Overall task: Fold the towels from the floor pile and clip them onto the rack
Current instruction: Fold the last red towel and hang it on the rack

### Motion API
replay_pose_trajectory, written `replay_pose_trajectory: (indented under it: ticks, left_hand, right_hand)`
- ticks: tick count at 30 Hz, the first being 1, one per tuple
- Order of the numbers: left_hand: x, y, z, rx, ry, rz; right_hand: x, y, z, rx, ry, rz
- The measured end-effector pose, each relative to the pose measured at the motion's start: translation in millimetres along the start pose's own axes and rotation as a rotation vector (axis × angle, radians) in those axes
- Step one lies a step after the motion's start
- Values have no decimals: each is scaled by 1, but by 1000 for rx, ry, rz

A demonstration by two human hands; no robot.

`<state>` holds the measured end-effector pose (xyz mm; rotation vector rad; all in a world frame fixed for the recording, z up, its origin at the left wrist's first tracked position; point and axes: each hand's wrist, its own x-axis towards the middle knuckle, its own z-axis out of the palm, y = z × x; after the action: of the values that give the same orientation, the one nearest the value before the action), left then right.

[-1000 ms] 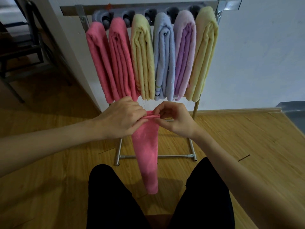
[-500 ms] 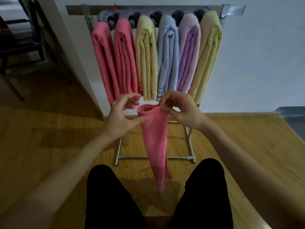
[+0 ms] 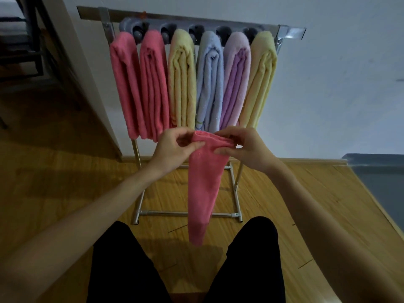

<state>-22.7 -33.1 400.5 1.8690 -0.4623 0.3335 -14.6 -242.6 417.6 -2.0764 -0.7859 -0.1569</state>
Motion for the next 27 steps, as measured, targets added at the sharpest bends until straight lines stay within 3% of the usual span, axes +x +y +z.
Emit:
replay_pose_trajectory:
  ticks: [6, 10, 16, 23, 27]
  left_hand:
    - [-4, 6, -10, -4, 97, 39]
    - [-22, -7, -32, -68, 74, -10]
    - [-75, -82, -45, -27, -192, -428]
    - [-96, -128, -16, -121, -169, -620]
    - [-99, -148, 4, -66, -259, -701]
  right_hand:
    - [17, -7, 3, -44, -46, -47]
    - [32, -15, 18, 10, -74, -38]
    - [41, -20, 44, 144, -104, 13]
    - [46, -26, 56, 247, -67, 49]
    - [45, -21, 50, 249, 75, 102]
